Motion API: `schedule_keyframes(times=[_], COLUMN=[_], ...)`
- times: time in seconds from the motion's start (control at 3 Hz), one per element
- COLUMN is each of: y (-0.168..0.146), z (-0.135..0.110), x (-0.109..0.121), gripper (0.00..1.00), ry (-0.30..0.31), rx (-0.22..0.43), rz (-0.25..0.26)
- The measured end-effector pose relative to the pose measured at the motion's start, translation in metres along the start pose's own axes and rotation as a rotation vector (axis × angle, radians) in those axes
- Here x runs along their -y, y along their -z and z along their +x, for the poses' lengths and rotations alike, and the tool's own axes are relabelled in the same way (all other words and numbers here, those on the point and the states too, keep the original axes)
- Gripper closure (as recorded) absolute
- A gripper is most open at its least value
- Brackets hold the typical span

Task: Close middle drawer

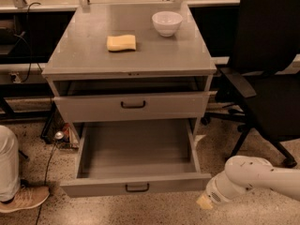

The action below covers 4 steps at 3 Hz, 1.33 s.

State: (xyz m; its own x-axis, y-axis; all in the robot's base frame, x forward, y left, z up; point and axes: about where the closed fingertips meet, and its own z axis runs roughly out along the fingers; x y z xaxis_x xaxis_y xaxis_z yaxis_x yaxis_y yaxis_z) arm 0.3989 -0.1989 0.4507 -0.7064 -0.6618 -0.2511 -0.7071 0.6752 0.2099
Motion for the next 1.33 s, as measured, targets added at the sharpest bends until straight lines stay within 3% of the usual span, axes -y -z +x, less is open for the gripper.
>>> schedule_keyframes(times=[0.67, 1.33], y=[-0.001, -0.073], z=[0.002, -0.056], x=[-0.002, 0.005], gripper=[1.00, 1.00], ry=[0.001, 0.261], rx=[-0.007, 0.097], rz=[-0.006, 0.017])
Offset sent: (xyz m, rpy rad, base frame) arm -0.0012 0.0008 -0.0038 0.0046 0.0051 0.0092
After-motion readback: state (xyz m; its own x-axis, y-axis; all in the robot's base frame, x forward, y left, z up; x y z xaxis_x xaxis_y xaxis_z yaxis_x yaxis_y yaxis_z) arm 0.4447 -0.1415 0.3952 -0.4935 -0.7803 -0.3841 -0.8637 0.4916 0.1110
